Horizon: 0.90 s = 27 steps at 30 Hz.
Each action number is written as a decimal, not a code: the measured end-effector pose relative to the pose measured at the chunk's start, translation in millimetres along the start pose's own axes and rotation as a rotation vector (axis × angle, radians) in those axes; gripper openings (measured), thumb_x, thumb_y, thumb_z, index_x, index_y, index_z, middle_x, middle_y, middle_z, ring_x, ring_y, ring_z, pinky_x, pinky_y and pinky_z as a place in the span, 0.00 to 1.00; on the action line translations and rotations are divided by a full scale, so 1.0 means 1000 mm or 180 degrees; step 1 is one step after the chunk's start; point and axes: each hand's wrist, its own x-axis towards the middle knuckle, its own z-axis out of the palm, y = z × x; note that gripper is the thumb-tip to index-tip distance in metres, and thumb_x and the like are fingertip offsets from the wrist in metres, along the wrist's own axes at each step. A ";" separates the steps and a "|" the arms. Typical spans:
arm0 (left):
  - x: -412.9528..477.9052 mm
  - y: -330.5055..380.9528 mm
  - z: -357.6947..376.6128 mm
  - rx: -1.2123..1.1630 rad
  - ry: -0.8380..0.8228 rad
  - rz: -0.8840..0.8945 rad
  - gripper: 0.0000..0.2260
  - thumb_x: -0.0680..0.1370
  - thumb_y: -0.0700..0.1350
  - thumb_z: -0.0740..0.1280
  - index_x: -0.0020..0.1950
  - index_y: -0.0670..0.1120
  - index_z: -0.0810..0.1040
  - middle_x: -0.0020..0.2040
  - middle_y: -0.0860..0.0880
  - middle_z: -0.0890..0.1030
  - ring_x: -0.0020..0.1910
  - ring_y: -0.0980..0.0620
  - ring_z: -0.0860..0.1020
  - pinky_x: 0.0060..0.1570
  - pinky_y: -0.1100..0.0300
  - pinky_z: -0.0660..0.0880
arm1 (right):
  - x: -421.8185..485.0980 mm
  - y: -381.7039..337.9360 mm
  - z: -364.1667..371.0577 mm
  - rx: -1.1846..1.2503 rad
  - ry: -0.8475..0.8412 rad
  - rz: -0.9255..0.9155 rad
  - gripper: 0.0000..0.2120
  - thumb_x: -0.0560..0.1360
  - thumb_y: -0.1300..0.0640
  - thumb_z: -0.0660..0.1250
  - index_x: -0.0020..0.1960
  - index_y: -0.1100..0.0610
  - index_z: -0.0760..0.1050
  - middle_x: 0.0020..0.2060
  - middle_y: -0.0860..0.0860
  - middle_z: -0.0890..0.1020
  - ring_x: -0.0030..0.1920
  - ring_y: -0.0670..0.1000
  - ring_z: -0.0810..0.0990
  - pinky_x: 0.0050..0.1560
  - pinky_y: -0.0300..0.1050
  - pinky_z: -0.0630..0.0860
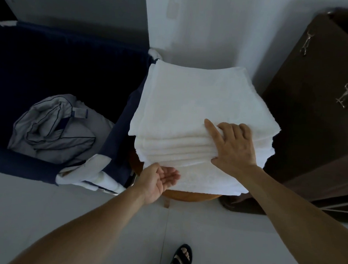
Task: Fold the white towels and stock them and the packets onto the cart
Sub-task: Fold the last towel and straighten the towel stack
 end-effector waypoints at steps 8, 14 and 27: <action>0.010 0.038 -0.020 -0.0882 0.0206 0.0446 0.29 0.78 0.66 0.53 0.65 0.48 0.79 0.60 0.41 0.82 0.60 0.39 0.80 0.61 0.38 0.74 | -0.004 0.008 0.000 0.0090 0.0288 -0.0137 0.51 0.55 0.51 0.78 0.75 0.54 0.61 0.53 0.58 0.76 0.49 0.60 0.77 0.60 0.58 0.63; -0.001 0.084 0.007 -0.0102 0.0083 0.0363 0.24 0.77 0.67 0.59 0.37 0.51 0.82 0.34 0.50 0.81 0.31 0.51 0.79 0.31 0.61 0.75 | -0.028 0.006 0.017 0.0060 0.0270 -0.0268 0.53 0.53 0.55 0.79 0.74 0.56 0.62 0.55 0.58 0.75 0.52 0.60 0.77 0.61 0.58 0.65; -0.004 0.120 0.021 0.0566 -0.0235 0.0397 0.27 0.81 0.64 0.55 0.31 0.51 0.80 0.29 0.51 0.78 0.25 0.54 0.76 0.28 0.64 0.73 | 0.009 0.054 -0.028 0.0945 -0.1158 0.2044 0.27 0.80 0.39 0.56 0.72 0.56 0.67 0.71 0.55 0.68 0.70 0.60 0.67 0.67 0.60 0.65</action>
